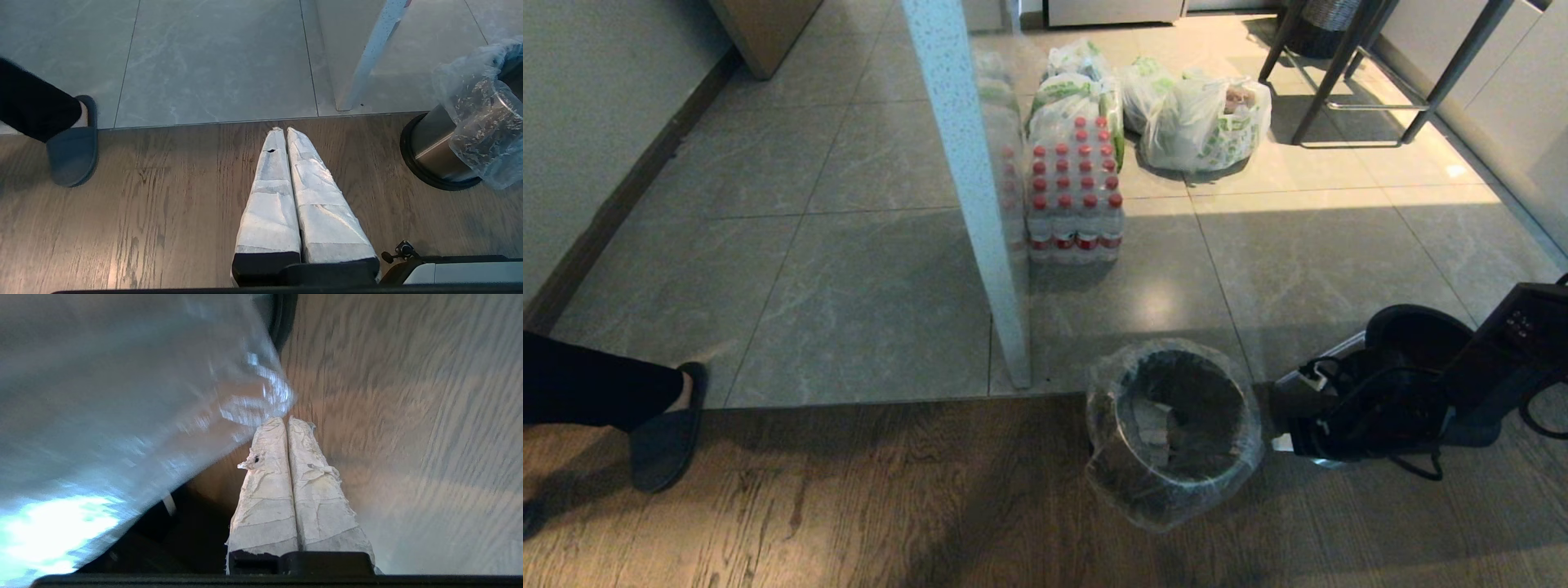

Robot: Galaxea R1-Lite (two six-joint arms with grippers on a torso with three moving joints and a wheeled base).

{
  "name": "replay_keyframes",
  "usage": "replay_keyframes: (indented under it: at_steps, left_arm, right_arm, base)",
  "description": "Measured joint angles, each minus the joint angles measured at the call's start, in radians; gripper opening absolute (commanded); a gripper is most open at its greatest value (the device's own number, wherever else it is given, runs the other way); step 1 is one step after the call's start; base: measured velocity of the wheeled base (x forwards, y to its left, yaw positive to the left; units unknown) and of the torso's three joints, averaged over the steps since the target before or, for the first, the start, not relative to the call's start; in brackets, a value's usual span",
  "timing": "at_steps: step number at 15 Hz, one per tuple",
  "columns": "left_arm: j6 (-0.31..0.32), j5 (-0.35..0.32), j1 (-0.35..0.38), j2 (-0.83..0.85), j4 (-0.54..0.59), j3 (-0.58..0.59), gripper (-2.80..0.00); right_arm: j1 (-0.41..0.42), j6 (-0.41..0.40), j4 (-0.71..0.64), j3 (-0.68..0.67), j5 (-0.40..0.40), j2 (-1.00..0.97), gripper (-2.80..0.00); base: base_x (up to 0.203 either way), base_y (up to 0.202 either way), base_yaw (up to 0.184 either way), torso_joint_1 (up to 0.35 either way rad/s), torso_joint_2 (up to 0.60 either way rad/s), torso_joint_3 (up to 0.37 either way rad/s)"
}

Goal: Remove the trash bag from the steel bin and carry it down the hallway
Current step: Pick up the trash bag

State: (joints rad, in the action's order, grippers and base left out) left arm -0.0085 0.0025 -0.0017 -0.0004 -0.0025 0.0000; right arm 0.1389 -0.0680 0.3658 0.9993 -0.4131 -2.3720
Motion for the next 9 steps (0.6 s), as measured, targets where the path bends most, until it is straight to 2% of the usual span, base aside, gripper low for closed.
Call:
replay_keyframes:
  at_steps: [5,9]
  left_arm:
    - [0.000,0.000,0.000,0.000,0.000,0.000,-2.80]
    - [0.000,0.000,0.000,0.000,0.000,0.000,-2.80]
  right_arm:
    - [-0.025,-0.146,0.031,-0.023,0.008,-0.032,-2.80]
    - [-0.039,-0.146,0.060,-0.016,0.008,-0.053,-2.80]
  base:
    - [0.000,0.000,0.000,0.000,0.00,0.000]
    - [0.000,0.000,0.000,0.000,0.00,0.000]
